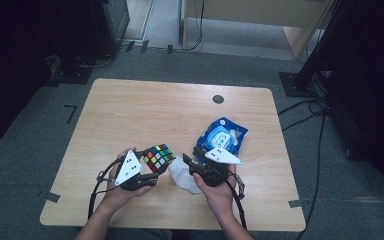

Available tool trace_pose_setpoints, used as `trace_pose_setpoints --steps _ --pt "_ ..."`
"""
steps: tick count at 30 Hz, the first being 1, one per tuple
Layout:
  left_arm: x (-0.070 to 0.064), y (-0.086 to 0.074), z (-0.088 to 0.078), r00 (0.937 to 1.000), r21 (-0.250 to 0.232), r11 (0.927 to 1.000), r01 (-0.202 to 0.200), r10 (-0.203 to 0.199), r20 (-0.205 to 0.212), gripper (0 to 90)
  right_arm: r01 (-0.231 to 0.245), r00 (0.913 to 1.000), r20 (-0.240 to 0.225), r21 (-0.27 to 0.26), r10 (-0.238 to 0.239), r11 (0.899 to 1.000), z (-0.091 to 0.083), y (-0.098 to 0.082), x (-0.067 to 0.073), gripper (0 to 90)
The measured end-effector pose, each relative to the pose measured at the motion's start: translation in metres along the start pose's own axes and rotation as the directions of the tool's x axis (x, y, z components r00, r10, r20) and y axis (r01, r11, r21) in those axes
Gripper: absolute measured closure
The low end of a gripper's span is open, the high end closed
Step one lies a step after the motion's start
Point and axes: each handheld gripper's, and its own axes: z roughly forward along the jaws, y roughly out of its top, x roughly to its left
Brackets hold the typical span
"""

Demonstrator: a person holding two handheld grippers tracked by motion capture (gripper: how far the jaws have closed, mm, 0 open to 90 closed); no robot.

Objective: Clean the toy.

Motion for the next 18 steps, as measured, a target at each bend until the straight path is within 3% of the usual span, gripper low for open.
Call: trace_pose_setpoints --steps 2,3,5,7,8,9,10,11,12,15,18 --pt "-0.002 -0.001 0.002 1.0000 0.003 1.0000 -0.002 0.002 0.001 33.8 -0.023 0.9993 -0.031 -0.019 0.023 1.000 -0.004 0.005 0.005 47.4" --pt "-0.005 -0.001 0.004 0.9999 0.008 0.9999 -0.011 0.011 -0.002 33.8 -0.058 0.9961 -0.069 -0.027 0.056 0.998 -0.006 0.008 0.008 43.0" --pt "-0.008 -0.002 0.005 0.9999 0.011 0.9998 -0.015 0.015 0.002 33.8 -0.079 0.9935 -0.085 -0.027 0.076 0.997 -0.006 0.009 0.009 41.2" --pt "-0.013 -0.002 0.008 0.9997 0.009 0.9996 -0.025 0.025 0.001 33.8 -0.148 0.9803 -0.134 -0.013 0.145 0.989 -0.005 0.009 0.011 35.8" --pt "-0.016 -0.002 0.009 0.9993 0.008 0.9994 -0.034 0.034 -0.011 33.8 -0.193 0.9676 -0.165 0.005 0.191 0.981 -0.003 0.008 0.012 32.7" --pt "-0.018 -0.002 0.010 0.9992 0.007 0.9993 -0.038 0.038 -0.015 33.8 -0.217 0.9610 -0.174 0.005 0.215 0.976 -0.003 0.007 0.012 31.3" --pt "-0.018 -0.002 0.010 0.9992 0.007 0.9993 -0.038 0.038 -0.015 33.8 -0.217 0.9610 -0.174 0.005 0.215 0.976 -0.003 0.007 0.012 31.3" --pt "-0.020 -0.002 0.011 0.9990 0.005 0.9992 -0.039 0.039 -0.022 33.8 -0.274 0.9409 -0.200 0.026 0.274 0.961 -0.001 0.007 0.009 28.4" --pt "-0.021 -0.003 0.012 0.9990 0.002 0.9993 -0.037 0.037 -0.024 33.8 -0.274 0.9409 -0.200 0.026 0.274 0.961 -0.001 0.007 0.009 28.4" --pt "-0.023 -0.003 0.014 0.9990 0.003 0.9994 -0.035 0.035 -0.027 33.8 -0.326 0.9102 -0.252 0.052 0.328 0.944 0.002 0.004 0.008 26.9" --pt "-0.026 -0.003 0.015 0.9990 -0.001 0.9994 -0.036 0.036 -0.028 33.8 -0.318 0.9129 -0.248 0.067 0.324 0.946 0.006 0.001 0.011 26.9"
